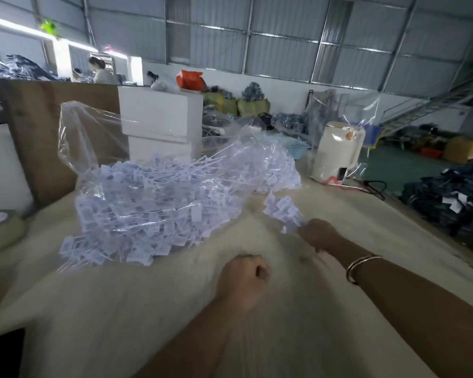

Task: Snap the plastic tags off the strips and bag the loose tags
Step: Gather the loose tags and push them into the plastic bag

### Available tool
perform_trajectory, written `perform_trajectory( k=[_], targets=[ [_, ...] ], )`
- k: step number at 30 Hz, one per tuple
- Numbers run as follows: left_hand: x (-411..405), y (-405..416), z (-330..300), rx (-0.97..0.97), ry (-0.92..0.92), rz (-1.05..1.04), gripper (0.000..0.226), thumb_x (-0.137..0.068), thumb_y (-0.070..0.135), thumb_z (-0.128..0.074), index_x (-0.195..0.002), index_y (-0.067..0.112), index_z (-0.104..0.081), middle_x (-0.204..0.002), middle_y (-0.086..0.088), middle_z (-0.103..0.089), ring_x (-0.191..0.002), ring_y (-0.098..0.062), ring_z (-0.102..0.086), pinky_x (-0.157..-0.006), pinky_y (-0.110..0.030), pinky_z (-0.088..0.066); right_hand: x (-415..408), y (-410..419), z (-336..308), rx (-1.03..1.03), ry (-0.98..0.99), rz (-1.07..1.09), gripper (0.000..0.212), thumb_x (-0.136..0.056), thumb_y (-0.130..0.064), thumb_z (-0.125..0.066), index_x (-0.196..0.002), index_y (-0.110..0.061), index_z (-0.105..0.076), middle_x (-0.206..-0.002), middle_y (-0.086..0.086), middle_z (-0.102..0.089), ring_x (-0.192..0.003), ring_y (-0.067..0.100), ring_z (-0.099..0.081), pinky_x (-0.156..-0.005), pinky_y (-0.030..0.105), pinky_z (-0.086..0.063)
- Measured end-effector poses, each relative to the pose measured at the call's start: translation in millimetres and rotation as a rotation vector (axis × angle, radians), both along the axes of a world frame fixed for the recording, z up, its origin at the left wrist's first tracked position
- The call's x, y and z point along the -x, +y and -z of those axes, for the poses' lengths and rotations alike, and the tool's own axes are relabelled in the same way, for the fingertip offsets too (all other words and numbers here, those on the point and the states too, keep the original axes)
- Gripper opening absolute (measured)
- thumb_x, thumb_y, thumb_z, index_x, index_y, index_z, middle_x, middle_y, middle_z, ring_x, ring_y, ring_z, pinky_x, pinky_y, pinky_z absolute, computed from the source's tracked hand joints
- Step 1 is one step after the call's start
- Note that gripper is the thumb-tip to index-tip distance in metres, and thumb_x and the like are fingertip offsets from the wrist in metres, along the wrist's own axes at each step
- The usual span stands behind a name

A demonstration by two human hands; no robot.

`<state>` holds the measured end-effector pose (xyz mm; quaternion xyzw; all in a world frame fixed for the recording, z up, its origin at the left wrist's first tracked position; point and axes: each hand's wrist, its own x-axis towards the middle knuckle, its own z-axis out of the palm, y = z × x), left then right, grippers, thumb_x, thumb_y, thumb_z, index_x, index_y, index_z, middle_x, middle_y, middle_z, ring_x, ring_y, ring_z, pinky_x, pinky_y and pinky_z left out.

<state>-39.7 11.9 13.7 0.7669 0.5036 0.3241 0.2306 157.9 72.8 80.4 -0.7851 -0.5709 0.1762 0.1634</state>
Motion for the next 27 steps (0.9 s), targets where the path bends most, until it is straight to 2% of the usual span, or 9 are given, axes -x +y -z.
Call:
perform_trajectory(
  k=[2,4,7,9,11,16,21,24,27],
  targets=[
    [0,0,1,0.009,-0.016,0.006,0.021,-0.081,0.014,-0.050,-0.086,0.022,-0.069,-0.094,0.007,-0.070,-0.090,-0.011,-0.061,-0.079,-0.024,-0.048,-5,6,-5,-0.080,0.079,0.054,0.034,-0.089,-0.029,-0.049,-0.061,-0.009,-0.052,-0.055,0.007,-0.051,-0.045,0.023,-0.052,-0.041,0.021,-0.034],
    [0,0,2,0.010,-0.032,0.011,0.021,-0.081,0.013,-0.051,-0.085,0.023,-0.069,-0.092,0.008,-0.070,-0.088,-0.010,-0.061,-0.077,-0.021,-0.047,-6,12,-10,-0.080,0.196,0.097,0.034,-0.092,-0.032,-0.047,-0.069,-0.008,-0.053,-0.051,0.007,-0.046,-0.037,0.019,-0.040,-0.039,0.018,-0.027],
    [0,1,3,0.018,-0.052,0.022,0.022,-0.081,0.012,-0.051,-0.084,0.023,-0.069,-0.091,0.008,-0.069,-0.086,-0.009,-0.061,-0.075,-0.020,-0.046,-6,13,-22,-0.014,0.419,0.117,0.038,-0.091,-0.045,-0.044,-0.084,-0.008,-0.053,-0.050,0.003,-0.037,-0.037,0.014,-0.027,-0.044,0.019,-0.019],
    [1,1,3,0.027,-0.057,0.022,0.022,-0.081,0.012,-0.050,-0.083,0.024,-0.069,-0.090,0.008,-0.069,-0.084,-0.008,-0.061,-0.073,-0.018,-0.044,-10,12,-23,0.039,0.554,0.094,0.051,-0.088,-0.058,-0.042,-0.086,-0.009,-0.052,-0.047,-0.001,-0.033,-0.037,0.012,-0.023,-0.045,0.019,-0.017],
    [1,3,3,0.030,-0.052,0.020,0.022,-0.081,0.013,-0.050,-0.083,0.025,-0.068,-0.091,0.008,-0.069,-0.084,-0.007,-0.061,-0.071,-0.017,-0.042,-16,5,-20,0.062,0.615,0.060,0.056,-0.087,-0.062,-0.040,-0.090,-0.007,-0.052,-0.046,-0.003,-0.031,-0.037,0.011,-0.022,-0.043,0.019,-0.018],
    [1,1,3,-0.005,-0.035,0.024,0.022,-0.081,0.013,-0.049,-0.082,0.025,-0.068,-0.092,0.009,-0.068,-0.086,-0.006,-0.059,-0.072,-0.015,-0.041,-25,-16,-43,-0.083,0.609,-0.066,0.053,-0.090,-0.056,-0.043,-0.093,-0.004,-0.054,-0.044,-0.004,-0.030,-0.039,0.010,-0.020,-0.041,0.019,-0.017],
    [-6,-9,-3,-0.130,0.051,0.080,0.023,-0.082,0.012,-0.048,-0.089,0.022,-0.068,-0.096,0.005,-0.066,-0.094,-0.012,-0.057,-0.081,-0.024,-0.046,6,-27,-148,-0.235,0.616,-0.224,0.044,-0.094,-0.050,-0.041,-0.087,-0.008,-0.054,-0.041,-0.005,-0.031,-0.032,0.005,-0.022,-0.035,0.011,-0.019],
    [-7,-20,-29,-0.381,0.212,0.165,0.021,-0.078,0.013,-0.050,-0.091,0.018,-0.066,-0.098,0.000,-0.062,-0.095,-0.022,-0.053,-0.081,-0.034,-0.043,57,-16,-194,-0.309,0.523,-0.480,0.043,-0.093,-0.050,-0.042,-0.082,-0.011,-0.057,-0.049,-0.003,-0.036,-0.039,0.007,-0.024,-0.036,0.013,-0.020],
    [0,-30,-73,-0.747,0.114,0.091,0.024,-0.071,0.020,-0.048,-0.088,0.022,-0.065,-0.094,0.004,-0.058,-0.091,-0.017,-0.052,-0.077,-0.030,-0.037,117,9,-207,-0.235,0.353,-0.746,0.044,-0.091,-0.052,-0.043,-0.085,-0.011,-0.058,-0.053,-0.003,-0.034,-0.044,0.009,-0.024,-0.040,0.018,-0.021]
  ],
)
